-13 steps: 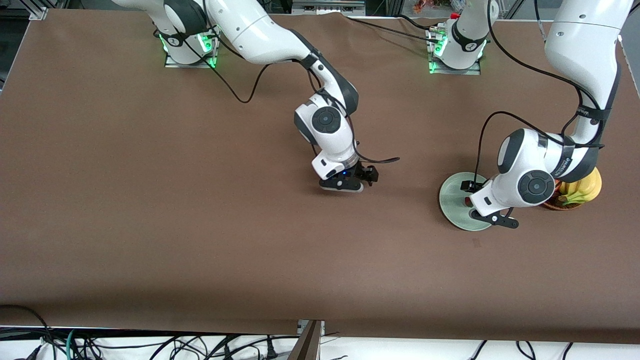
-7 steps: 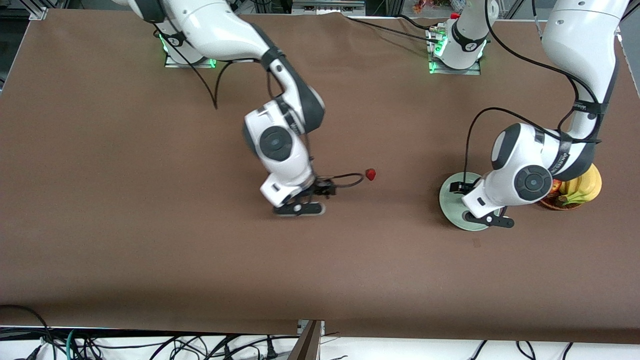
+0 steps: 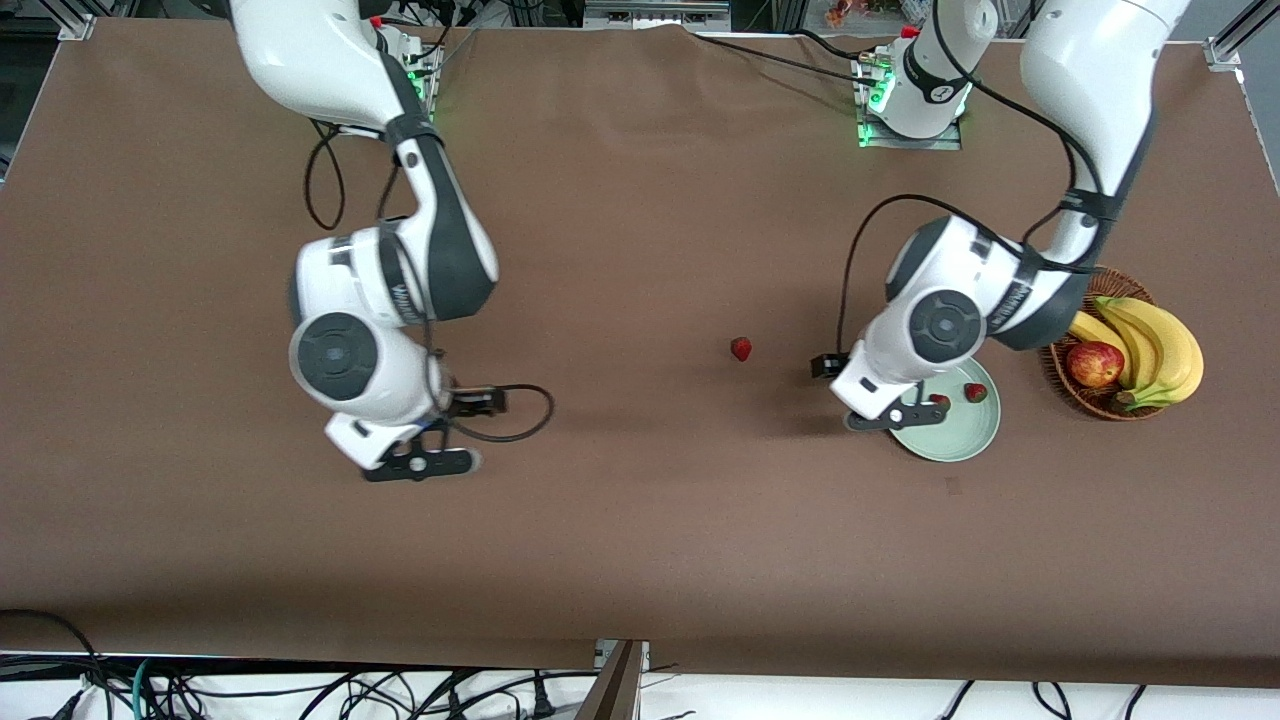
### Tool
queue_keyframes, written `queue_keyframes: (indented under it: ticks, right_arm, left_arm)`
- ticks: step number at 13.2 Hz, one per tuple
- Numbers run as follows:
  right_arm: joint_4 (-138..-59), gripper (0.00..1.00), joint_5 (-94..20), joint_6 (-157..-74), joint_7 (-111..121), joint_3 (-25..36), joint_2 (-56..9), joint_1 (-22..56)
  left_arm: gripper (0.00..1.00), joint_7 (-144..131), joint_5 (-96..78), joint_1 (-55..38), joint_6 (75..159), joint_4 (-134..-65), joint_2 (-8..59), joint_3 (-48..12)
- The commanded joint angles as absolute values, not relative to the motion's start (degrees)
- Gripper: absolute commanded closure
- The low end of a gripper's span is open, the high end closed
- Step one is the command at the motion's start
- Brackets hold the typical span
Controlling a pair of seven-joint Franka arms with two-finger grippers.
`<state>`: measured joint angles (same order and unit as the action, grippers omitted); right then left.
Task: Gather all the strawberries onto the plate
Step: 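Carry the last strawberry to mid-table and release it with the right gripper, then grasp the last strawberry with the left gripper while the right gripper withdraws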
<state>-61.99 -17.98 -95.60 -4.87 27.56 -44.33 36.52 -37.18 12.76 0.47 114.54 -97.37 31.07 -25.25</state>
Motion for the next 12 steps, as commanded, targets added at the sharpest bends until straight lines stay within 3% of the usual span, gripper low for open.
queue_keyframes:
  ticks: [1,5,8,9,12]
  right_arm:
    - [-63.54,0.00,-17.40,-90.19,0.78,28.04,-39.65,31.66]
    - [-64.77,0.00,-11.97,-83.51,3.69,24.81,-32.37,24.19]
    - [-71.61,0.00,-1.70,-83.94,3.43,9.10,-21.65,12.78]
    - [-73.28,0.00,0.07,-83.67,3.43,7.14,-19.45,11.44]
    - [-76.98,0.00,0.53,-83.85,3.69,6.86,-13.03,9.33]
  left_arm:
    - [0.00,-44.79,12.13,-4.20,113.82,-91.07,35.23,-24.79]
    - [0.00,-56.23,13.00,-12.03,119.33,-88.50,40.07,-24.44]
    - [0.00,-56.87,13.27,-12.83,120.15,-90.26,41.83,-24.26]
    - [0.00,-56.87,13.36,-13.09,120.15,-91.39,42.01,-24.08]
    - [0.00,-56.95,16.86,-13.01,120.23,-96.84,41.31,-24.17]
